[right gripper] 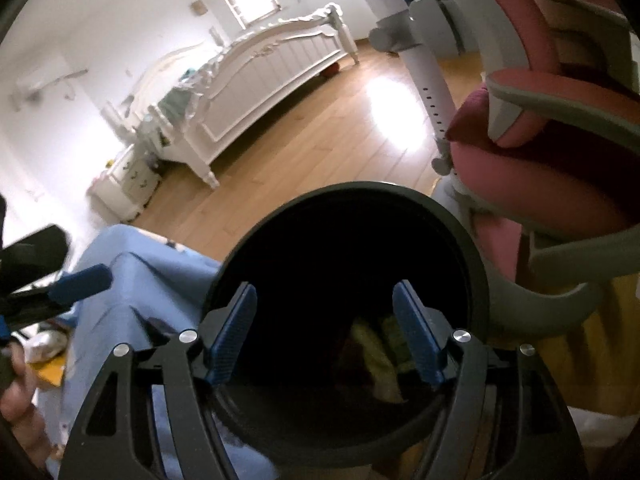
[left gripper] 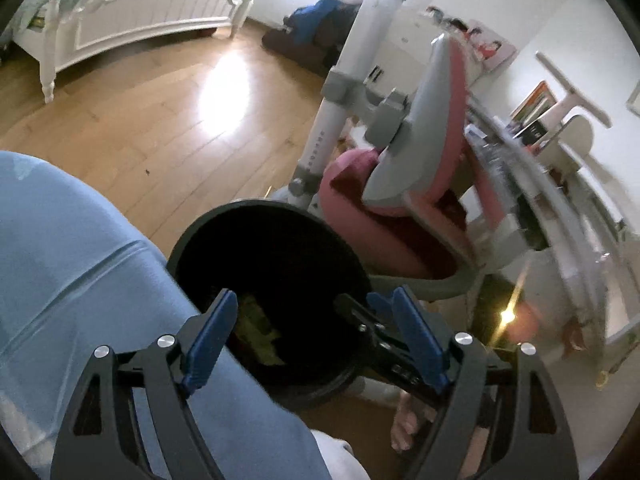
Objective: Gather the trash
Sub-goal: 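Carry both items to the black bin and open both tools, then grasp the gold snack stick with the left tool while the right tool grasps the black battery card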
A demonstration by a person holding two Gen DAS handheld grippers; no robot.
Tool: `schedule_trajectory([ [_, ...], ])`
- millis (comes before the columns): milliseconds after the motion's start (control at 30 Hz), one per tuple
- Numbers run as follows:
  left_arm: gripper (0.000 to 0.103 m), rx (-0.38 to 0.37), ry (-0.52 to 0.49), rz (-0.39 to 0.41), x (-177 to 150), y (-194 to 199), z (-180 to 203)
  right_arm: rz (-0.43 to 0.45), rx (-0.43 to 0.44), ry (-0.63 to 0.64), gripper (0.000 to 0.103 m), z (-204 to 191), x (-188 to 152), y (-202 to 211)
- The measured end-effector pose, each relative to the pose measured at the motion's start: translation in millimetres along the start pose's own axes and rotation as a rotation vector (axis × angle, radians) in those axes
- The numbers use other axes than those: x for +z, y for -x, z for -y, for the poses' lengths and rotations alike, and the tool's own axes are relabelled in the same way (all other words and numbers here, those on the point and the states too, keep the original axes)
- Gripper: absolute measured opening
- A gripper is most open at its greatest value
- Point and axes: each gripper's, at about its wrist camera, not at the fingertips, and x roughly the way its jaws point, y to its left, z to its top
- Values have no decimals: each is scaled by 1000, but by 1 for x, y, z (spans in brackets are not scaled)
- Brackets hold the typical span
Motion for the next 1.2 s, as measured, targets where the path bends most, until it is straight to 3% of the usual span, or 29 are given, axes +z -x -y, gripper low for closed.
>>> schedule_trajectory([
  [167, 80, 17, 2, 56, -21, 66, -9, -13, 110, 110, 71, -51, -1, 16],
  [333, 80, 26, -1, 101, -56, 147, -48, -141, 347, 373, 71, -137, -24, 26],
  [400, 80, 70, -2, 105, -72, 175, -67, -223, 447, 533, 71, -176, -45, 30],
  [467, 80, 109, -9, 97, -89, 202, -87, -271, 494, 674, 71, -206, -66, 35],
  [600, 80, 216, -72, 59, -131, 236, -107, -363, 529, 906, 71, -254, -104, 37],
  [733, 80, 214, -170, -2, -164, 235, -106, -441, 542, 1060, 71, -278, -137, 35],
  [833, 80, 240, -281, -67, -183, 216, -101, -468, 506, 1211, 76, -293, -155, 34],
  [967, 77, 276, -397, -148, -192, 184, -94, -483, 512, 1338, 76, -304, -163, 36],
  [1000, 63, 290, -421, -163, -195, 179, -93, -485, 508, 1360, 76, -307, -163, 35],
  [1067, 49, 329, -456, -164, -195, 172, -93, -487, 494, 1402, 76, -311, -164, 31],
  [1133, 21, 339, -409, -137, -190, 176, -101, -505, 501, 1415, 77, -317, -164, 23],
  [1200, 15, 345, -316, -97, -183, 186, -121, -525, 524, 1376, 76, -321, -161, 15],
])
